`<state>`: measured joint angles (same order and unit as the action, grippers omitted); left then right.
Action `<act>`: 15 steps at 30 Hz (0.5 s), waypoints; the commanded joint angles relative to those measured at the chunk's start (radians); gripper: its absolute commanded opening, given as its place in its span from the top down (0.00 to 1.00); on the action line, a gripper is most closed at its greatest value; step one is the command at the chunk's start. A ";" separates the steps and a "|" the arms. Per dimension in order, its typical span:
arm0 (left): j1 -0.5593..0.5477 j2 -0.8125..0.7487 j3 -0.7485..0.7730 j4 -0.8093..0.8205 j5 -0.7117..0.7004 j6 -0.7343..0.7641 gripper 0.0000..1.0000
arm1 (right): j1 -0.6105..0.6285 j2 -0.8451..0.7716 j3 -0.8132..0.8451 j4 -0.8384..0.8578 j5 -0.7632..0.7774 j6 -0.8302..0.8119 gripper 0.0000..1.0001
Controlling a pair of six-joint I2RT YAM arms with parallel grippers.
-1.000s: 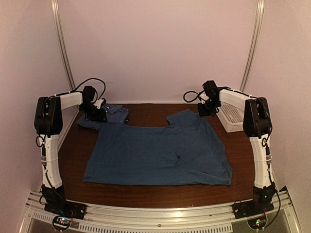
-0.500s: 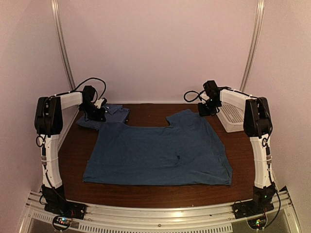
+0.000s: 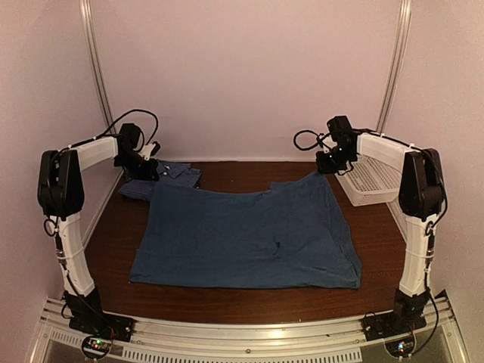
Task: Fold and stack the mixed laundry pile
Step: Pick up the 1/3-folded T-shirt from the center of the board.
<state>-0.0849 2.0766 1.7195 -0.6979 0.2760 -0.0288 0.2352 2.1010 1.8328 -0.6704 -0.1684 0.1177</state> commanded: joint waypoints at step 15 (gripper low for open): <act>0.007 -0.303 -0.338 0.009 -0.089 0.001 1.00 | -0.007 -0.334 -0.432 0.119 -0.076 0.063 1.00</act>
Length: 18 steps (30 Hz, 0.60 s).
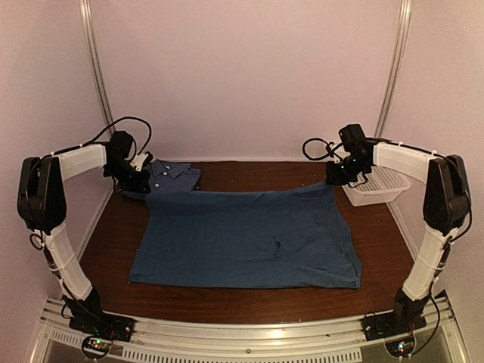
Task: Fold and stack the mixed laundry pile
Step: Pick up the 1/3-folded T-shirt from the center of the board, then fold the 1/3-folded T-shirt at the center of the board.
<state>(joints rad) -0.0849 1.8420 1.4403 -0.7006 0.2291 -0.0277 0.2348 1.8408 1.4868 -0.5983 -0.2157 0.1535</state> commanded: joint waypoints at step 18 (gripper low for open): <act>-0.021 -0.170 -0.335 0.023 -0.124 -0.021 1.00 | 0.026 -0.247 -0.520 0.151 -0.053 0.103 1.00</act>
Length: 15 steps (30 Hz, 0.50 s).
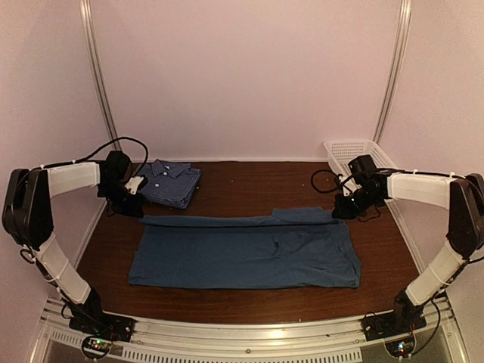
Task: Fold and stack the mixed laundry pile
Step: Fold the 1/3-folded T-shirt at the center of the board.
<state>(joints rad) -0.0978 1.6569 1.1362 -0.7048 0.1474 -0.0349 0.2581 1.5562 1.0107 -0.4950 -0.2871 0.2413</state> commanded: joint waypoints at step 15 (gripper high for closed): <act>-0.010 0.016 -0.014 0.015 -0.099 -0.007 1.00 | 0.015 -0.012 -0.006 -0.020 -0.008 0.010 1.00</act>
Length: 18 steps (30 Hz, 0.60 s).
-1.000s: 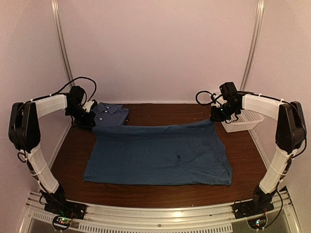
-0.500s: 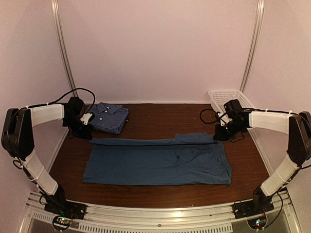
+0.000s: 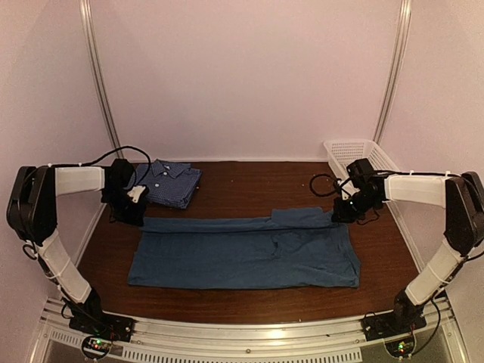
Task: Fold and stack the mixed laundry pile
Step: Fold the 1/3-folded T-shirt at the center of the board.
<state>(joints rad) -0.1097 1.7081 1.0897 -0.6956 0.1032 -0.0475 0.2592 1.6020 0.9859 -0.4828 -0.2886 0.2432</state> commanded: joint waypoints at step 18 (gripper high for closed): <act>-0.022 0.010 0.003 0.007 -0.144 0.017 1.00 | 0.044 -0.021 -0.085 0.002 0.050 0.028 1.00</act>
<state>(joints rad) -0.1303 1.7485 1.0912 -0.6903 0.0402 -0.0383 0.2989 1.6127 0.8585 -0.4553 -0.2913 0.2661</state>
